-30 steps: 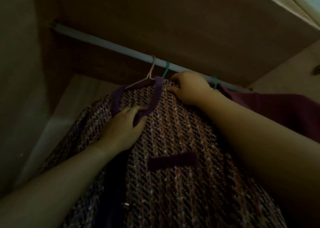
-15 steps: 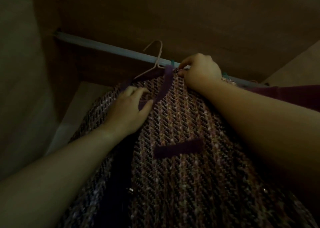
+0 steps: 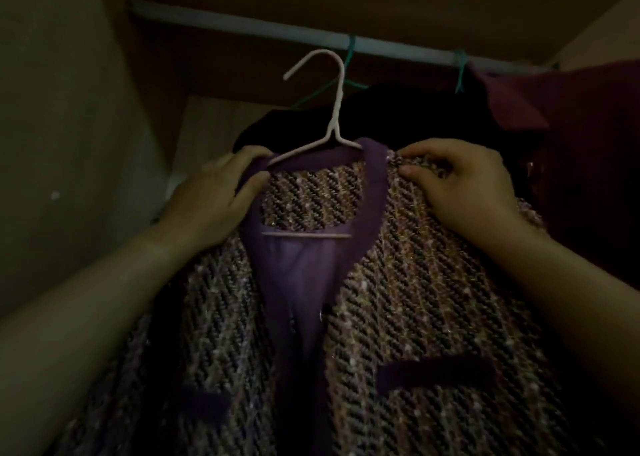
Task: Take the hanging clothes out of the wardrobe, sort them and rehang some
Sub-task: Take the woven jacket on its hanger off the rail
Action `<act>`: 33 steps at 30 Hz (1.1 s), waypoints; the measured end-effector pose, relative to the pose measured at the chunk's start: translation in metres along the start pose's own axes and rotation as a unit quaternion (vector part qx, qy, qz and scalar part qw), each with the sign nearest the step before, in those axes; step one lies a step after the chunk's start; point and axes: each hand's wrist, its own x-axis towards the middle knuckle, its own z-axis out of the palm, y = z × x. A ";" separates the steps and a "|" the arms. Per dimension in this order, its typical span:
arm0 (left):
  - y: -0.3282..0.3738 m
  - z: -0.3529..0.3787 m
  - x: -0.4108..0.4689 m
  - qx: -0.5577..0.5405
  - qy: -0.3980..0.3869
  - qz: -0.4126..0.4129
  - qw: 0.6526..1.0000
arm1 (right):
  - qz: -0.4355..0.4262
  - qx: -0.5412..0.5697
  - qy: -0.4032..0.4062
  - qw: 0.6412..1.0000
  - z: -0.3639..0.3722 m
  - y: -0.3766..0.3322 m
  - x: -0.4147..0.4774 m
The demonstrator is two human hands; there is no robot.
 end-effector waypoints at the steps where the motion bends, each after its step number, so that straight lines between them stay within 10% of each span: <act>1: 0.007 -0.004 -0.014 0.012 0.006 -0.002 1.000 | 0.000 0.018 -0.016 1.000 -0.002 0.001 -0.014; 8: 0.060 -0.016 -0.143 -0.053 0.004 -0.106 0.993 | -0.055 0.084 -0.196 0.975 -0.014 -0.009 -0.132; 33: 0.310 -0.203 -0.317 -0.218 -0.102 -0.101 0.965 | 0.203 -0.037 -0.097 0.974 -0.329 -0.197 -0.349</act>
